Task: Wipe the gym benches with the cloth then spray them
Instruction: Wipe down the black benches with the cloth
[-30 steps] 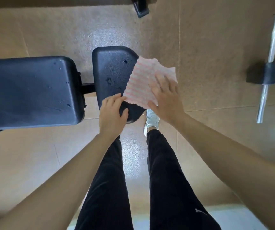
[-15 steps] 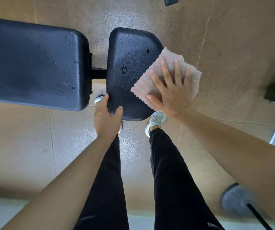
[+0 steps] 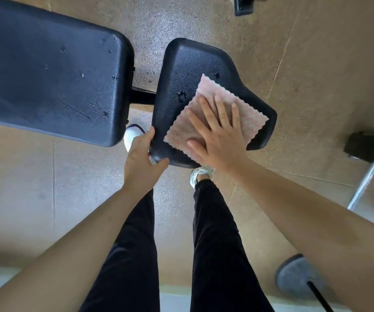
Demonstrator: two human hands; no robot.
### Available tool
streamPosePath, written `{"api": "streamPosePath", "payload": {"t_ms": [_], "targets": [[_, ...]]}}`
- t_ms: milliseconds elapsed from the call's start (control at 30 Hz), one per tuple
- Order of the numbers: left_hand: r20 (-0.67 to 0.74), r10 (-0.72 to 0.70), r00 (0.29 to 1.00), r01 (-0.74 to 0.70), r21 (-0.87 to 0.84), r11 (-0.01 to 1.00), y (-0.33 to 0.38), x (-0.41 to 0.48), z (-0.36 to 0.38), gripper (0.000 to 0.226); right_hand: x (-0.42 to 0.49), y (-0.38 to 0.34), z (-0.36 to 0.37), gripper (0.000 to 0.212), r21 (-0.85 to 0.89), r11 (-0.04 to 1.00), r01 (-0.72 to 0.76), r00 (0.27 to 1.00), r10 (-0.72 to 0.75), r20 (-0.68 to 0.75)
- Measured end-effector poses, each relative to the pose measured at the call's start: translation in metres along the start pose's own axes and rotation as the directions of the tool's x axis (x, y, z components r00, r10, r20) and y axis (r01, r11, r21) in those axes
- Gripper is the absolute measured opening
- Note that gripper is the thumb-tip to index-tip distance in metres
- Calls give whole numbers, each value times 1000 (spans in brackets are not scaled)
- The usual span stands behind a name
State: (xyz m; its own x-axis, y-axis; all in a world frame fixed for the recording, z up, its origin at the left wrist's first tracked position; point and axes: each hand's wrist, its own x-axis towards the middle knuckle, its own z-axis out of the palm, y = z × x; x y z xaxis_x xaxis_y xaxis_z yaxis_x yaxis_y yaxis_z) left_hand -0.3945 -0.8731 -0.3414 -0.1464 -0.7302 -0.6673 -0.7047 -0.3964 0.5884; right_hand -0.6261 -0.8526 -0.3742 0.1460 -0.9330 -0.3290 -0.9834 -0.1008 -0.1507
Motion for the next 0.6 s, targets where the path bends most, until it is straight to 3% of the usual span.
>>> {"api": "streamPosePath", "payload": {"t_ms": [233,433,600], "targets": [[6,30,1000,-30,5,1000,-9,2,0,89,102,24,-32,63,16,987,-163,986,163,-42],[19,52,998,-51,-77,996,-14,-3,1,88,126,13,-40,66,-26,992,-124,992,123,-26],[27,-43,999,47,-204,978,-10,-4,-8,74,85,-21,-26,74,-23,1000,19,1000,-18,17]]}}
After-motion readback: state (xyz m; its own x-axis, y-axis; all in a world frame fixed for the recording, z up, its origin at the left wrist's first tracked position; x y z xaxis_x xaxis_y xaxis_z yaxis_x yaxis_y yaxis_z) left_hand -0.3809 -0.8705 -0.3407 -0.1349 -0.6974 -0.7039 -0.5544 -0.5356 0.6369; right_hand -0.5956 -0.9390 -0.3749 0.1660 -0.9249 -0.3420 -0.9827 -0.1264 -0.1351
